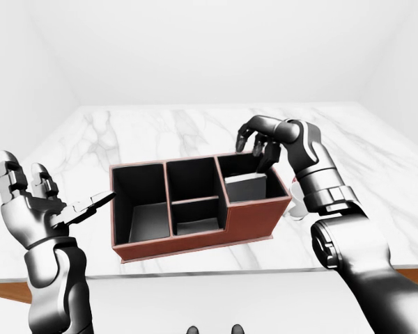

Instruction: Pick up the book and place it in the right compartment of the caddy.

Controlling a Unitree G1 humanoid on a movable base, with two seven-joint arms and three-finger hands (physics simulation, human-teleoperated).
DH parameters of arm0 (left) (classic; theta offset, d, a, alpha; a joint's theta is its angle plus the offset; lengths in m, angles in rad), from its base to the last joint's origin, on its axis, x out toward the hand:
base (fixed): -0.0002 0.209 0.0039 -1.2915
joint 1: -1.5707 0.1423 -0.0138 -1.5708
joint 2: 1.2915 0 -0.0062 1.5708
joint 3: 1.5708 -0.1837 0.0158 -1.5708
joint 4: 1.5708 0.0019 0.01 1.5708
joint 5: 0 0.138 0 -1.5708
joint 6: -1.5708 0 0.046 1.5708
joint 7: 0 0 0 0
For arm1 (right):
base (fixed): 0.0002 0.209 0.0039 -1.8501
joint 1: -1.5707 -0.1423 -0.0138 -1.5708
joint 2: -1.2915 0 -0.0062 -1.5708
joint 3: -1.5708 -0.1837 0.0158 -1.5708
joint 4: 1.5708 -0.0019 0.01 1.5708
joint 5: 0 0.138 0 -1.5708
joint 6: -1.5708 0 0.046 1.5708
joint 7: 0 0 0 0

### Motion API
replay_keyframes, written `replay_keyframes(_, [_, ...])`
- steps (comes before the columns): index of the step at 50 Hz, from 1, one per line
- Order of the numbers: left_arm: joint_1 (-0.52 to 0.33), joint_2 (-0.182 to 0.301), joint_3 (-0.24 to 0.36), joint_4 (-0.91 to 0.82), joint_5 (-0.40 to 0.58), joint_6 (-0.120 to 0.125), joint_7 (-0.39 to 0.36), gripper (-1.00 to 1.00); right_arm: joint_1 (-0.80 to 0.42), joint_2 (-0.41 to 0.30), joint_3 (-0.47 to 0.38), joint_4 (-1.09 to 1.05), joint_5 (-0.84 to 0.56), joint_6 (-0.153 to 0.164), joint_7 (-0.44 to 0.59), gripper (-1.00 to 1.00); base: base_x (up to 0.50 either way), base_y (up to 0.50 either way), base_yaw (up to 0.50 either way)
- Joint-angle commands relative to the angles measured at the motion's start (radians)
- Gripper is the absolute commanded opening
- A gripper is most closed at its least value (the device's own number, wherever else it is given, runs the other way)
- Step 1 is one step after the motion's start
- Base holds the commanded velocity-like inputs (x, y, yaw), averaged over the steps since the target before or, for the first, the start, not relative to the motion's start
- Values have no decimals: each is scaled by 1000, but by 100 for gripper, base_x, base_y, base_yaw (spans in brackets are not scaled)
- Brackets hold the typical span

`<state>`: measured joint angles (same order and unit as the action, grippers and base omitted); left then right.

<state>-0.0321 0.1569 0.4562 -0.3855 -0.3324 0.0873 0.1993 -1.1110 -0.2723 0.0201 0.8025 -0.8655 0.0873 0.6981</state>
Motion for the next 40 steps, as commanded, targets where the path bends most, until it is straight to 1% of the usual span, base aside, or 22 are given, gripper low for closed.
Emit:
replay_keyframes(1, [0,0,-2,2,2,0,0,100,-4,-3,-12,16,-9,0,0,100,0,0,0])
replay_keyframes(14, [3,-2,-2,-4,3,0,0,100,-8,-10,-14,10,-16,0,0,100,0,0,0])
replay_keyframes(29, [1,-3,-4,10,6,0,-3,100,-53,-15,-27,-86,-6,0,0,100,0,0,0])
replay_keyframes(33, [1,-1,-4,6,5,0,-2,100,-58,-16,-30,-135,-4,0,0,100,0,0,0])
replay_keyframes(40, [2,-3,-5,12,5,0,-4,100,-41,-19,-55,-301,8,0,0,100,0,0,0])
